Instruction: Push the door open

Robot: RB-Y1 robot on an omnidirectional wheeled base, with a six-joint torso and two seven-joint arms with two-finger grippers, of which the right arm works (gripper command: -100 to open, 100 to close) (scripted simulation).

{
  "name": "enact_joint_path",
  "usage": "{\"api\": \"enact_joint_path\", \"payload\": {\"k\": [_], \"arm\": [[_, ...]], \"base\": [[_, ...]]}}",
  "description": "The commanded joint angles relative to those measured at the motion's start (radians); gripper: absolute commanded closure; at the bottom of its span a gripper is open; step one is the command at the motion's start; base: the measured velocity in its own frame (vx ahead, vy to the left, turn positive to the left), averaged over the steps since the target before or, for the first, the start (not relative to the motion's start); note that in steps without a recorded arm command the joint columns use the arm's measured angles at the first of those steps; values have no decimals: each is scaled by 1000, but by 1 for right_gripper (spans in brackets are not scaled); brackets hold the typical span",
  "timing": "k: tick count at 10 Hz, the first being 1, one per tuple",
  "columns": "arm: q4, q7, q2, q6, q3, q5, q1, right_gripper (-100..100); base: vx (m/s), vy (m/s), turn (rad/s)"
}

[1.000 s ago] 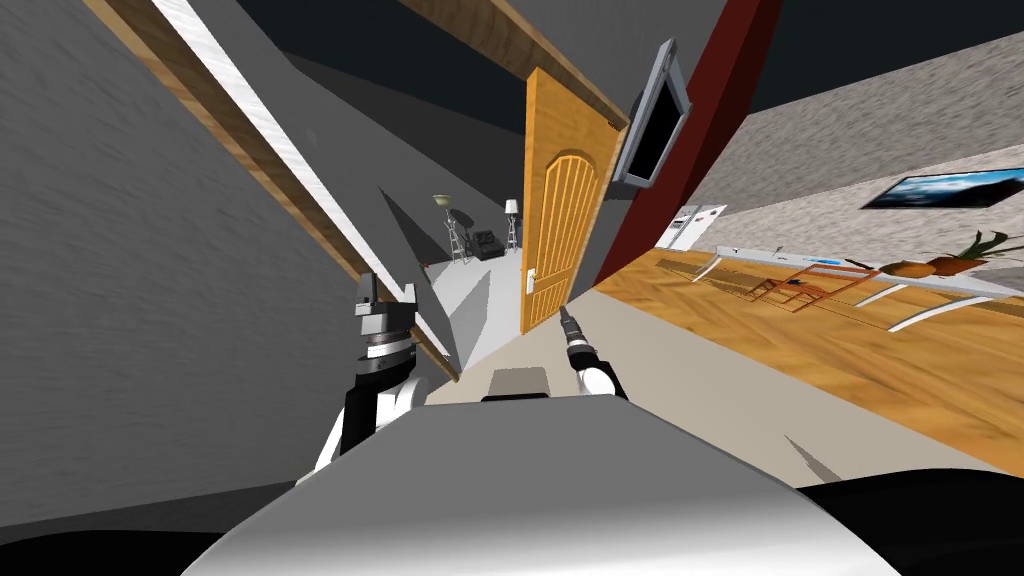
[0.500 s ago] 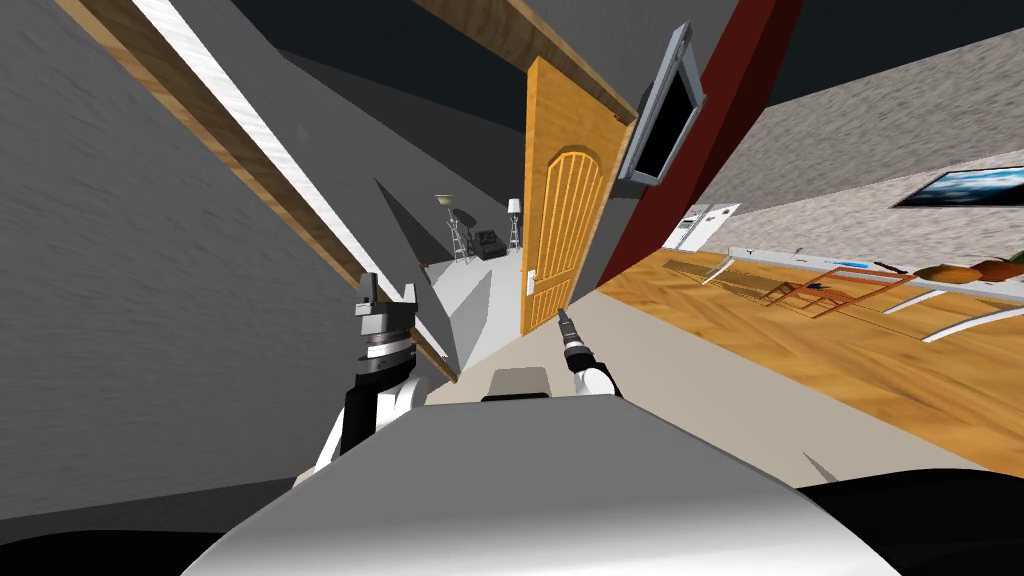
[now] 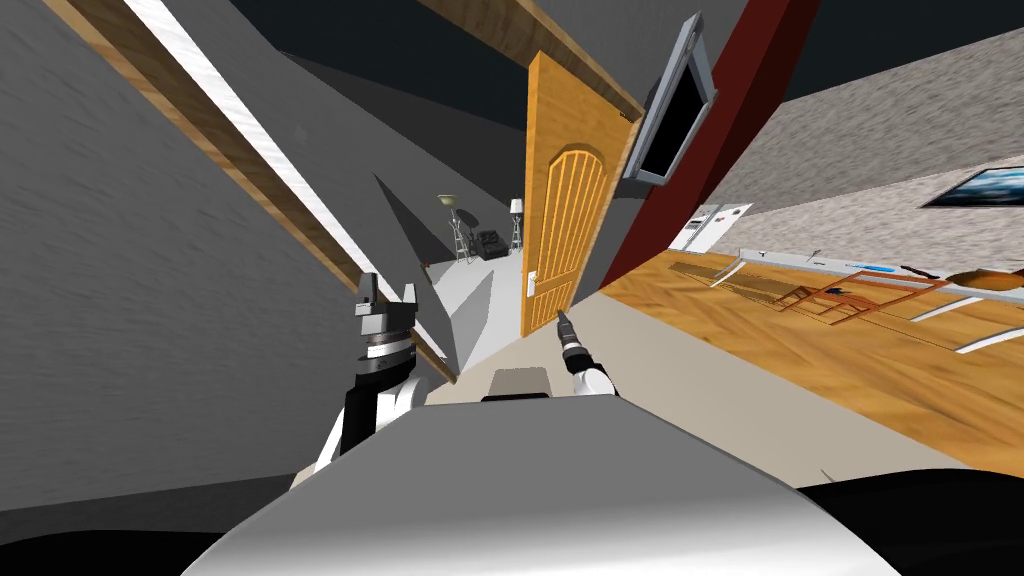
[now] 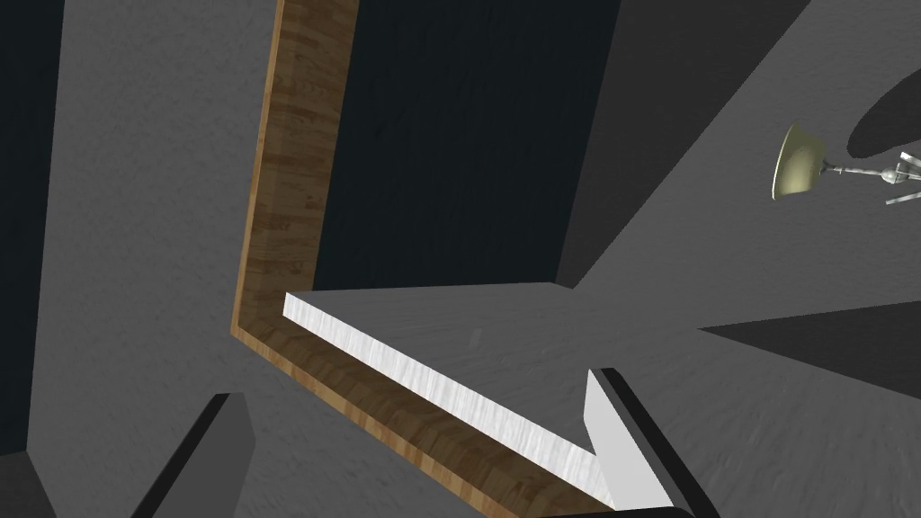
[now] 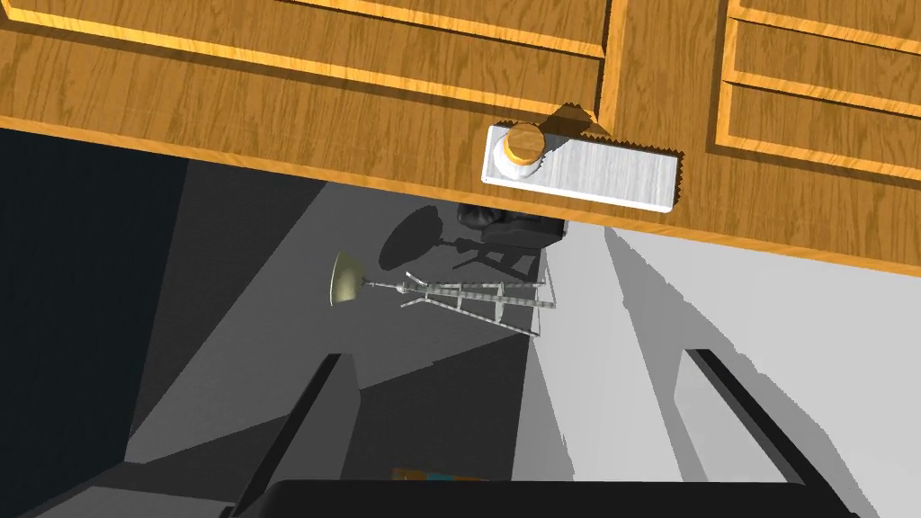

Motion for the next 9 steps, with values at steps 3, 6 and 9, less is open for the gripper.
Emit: {"api": "enact_joint_path", "payload": {"k": [3, 6, 9], "arm": [[17, -58, 3, 26, 8, -98, -2, -100], [34, -124, 3, 49, 16, -169, -3, -100], [42, -157, 4, 60, 20, -219, -4, -100]], "base": [[47, -58, 58], [42, -40, 44], [36, -44, 38]]}}
